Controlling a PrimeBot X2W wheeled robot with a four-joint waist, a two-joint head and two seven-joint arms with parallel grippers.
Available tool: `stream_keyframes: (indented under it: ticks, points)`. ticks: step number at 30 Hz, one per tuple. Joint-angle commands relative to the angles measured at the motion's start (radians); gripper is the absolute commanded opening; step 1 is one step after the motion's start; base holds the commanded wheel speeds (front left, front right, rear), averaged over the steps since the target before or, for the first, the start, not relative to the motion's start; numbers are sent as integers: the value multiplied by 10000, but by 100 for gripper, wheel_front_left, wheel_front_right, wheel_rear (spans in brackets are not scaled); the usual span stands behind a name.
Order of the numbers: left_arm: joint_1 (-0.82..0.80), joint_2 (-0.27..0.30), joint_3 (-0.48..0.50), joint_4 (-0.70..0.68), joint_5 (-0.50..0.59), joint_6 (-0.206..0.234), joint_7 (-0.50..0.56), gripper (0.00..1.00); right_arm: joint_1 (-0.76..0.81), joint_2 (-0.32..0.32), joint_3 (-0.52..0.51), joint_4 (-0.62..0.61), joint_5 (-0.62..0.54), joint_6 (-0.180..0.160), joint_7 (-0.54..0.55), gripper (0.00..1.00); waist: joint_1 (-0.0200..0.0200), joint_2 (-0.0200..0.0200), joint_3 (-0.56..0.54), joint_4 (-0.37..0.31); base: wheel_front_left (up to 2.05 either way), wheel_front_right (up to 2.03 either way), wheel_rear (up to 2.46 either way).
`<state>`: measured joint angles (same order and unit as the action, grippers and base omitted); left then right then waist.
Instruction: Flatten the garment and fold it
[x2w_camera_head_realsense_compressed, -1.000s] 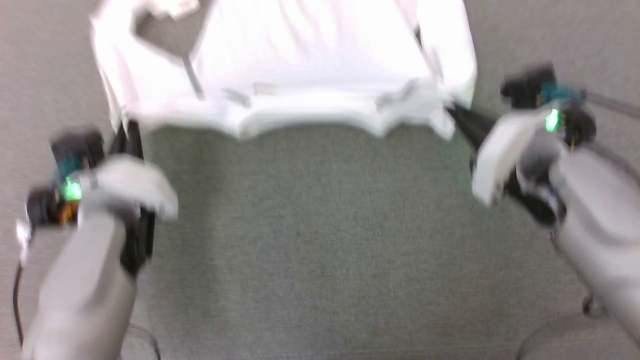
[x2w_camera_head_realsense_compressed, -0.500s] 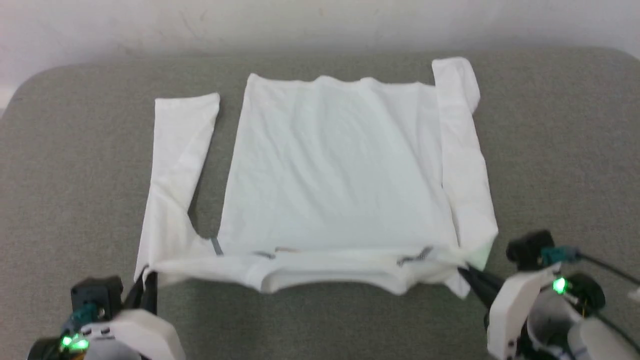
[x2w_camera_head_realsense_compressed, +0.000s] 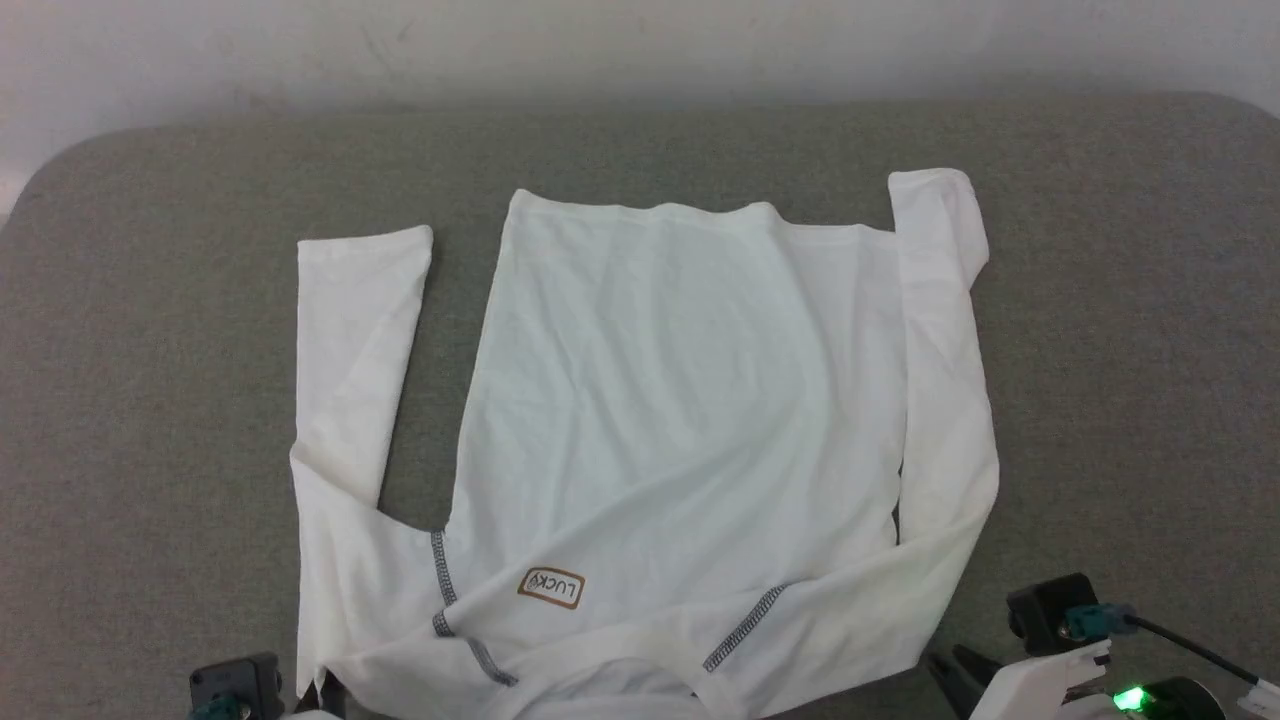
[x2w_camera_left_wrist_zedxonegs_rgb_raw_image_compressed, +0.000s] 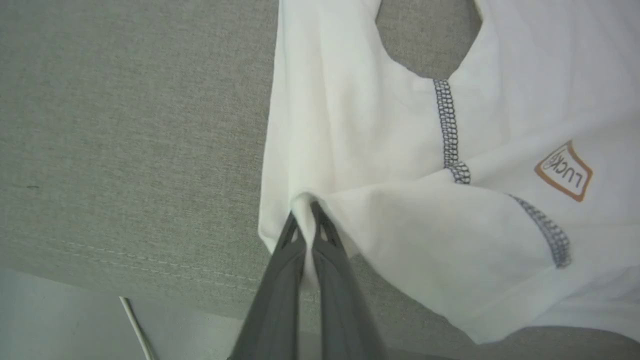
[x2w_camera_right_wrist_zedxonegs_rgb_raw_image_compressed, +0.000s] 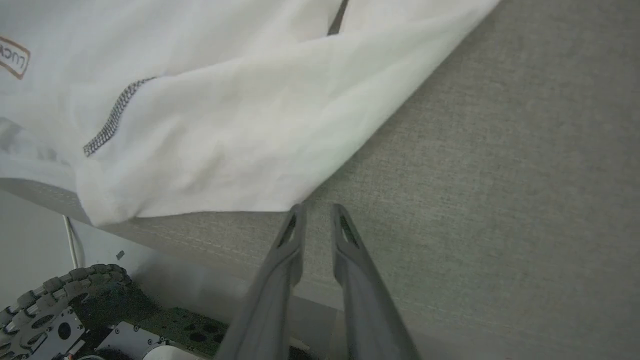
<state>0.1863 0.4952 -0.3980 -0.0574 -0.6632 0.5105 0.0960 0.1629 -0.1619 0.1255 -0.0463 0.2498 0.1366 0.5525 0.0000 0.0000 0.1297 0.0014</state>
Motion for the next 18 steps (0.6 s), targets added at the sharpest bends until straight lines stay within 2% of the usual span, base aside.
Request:
stream_keyframes:
  ticks: [1,4,7,13,18]
  points:
    - [-224,0,43,206,-55,-112,-105,100,18,-3,-109,83,-116,-59,-83,100,0,0,35,12,0,0,0]
    - [-455,-140,16,472,-53,-340,-403,100,-24,155,-166,39,-142,-59,-511,100,0,0,43,29,0,0,0]
    - [-565,-154,136,405,54,-378,-834,100,30,284,-296,-225,-146,-59,-1105,100,0,0,-26,42,0,0,0]
    - [-610,82,525,-306,323,-262,-1555,100,72,565,-680,-1087,-334,-59,-2353,100,0,0,-275,31,0,0,0]
    - [-724,468,848,-1016,500,-72,-1615,100,-89,827,-909,-1742,-521,-59,-2933,100,0,0,-457,-47,0,0,0]
